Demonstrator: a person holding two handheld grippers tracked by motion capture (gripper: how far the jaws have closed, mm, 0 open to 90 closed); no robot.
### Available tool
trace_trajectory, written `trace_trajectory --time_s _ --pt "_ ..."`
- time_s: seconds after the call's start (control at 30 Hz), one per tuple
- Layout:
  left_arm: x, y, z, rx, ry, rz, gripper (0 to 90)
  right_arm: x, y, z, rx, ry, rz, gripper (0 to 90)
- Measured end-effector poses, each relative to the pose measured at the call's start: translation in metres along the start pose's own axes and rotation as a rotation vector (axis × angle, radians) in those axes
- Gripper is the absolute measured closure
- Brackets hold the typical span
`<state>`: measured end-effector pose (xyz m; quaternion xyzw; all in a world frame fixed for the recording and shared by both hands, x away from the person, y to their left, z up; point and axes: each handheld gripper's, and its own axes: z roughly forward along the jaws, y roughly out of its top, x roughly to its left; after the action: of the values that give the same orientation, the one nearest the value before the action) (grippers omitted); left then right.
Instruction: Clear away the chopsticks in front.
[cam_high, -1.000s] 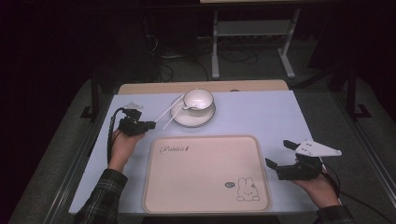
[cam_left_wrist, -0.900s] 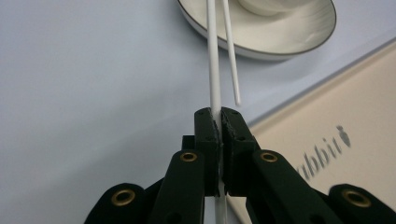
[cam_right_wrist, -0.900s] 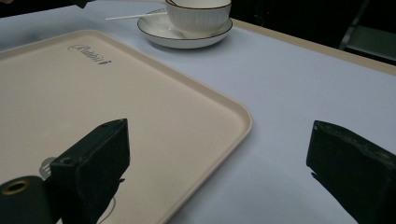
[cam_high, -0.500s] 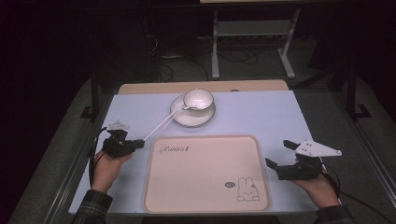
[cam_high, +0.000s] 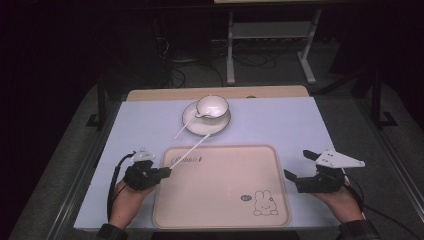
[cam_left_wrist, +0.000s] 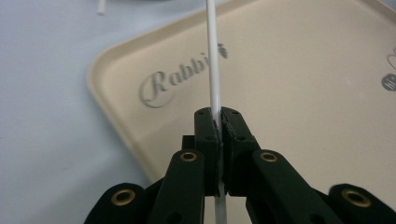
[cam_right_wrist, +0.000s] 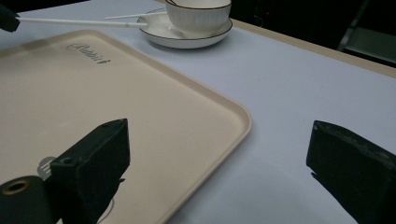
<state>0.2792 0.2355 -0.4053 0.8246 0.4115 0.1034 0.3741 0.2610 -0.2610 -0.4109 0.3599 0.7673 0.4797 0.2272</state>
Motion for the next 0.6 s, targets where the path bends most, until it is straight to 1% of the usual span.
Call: trace_trajectory --time_s 0.03,0.1,0.13,0.17,0.2,0.3,0.4,0.5,0.6 --pt "0.0 0.0 0.0 0.0 0.0 0.0 86.0 0.0 0.0 0.0 0.0 0.0 0.0 5.6" --pt "-0.009 0.0 0.008 0.019 -0.02 0.018 86.0 0.0 0.0 0.0 0.001 0.001 -0.001 5.6" --pt "-0.009 0.0 0.008 0.019 -0.02 0.018 86.0 0.0 0.0 0.0 0.001 0.001 -0.001 5.6" --pt "-0.013 0.0 0.012 0.033 -0.022 0.033 86.0 0.0 0.0 0.001 0.002 0.001 -0.004 5.6" --pt "-0.014 0.0 0.013 0.038 -0.023 0.037 86.0 0.0 0.0 0.001 0.002 0.001 -0.004 5.6" --pt "-0.015 -0.001 0.018 0.052 -0.025 0.043 86.0 0.0 0.0 0.001 0.003 0.0 -0.005 5.6" --pt "-0.015 -0.001 0.018 0.052 -0.032 0.041 86.0 0.0 0.0 0.001 0.003 0.0 -0.006 5.6" --pt "-0.014 -0.003 0.02 0.067 -0.037 0.044 85.9 0.0 0.0 0.001 0.005 0.0 -0.006 5.6" --pt "-0.014 -0.004 0.021 0.072 -0.04 0.045 85.9 0.0 0.0 0.001 0.005 0.001 -0.006 5.6"
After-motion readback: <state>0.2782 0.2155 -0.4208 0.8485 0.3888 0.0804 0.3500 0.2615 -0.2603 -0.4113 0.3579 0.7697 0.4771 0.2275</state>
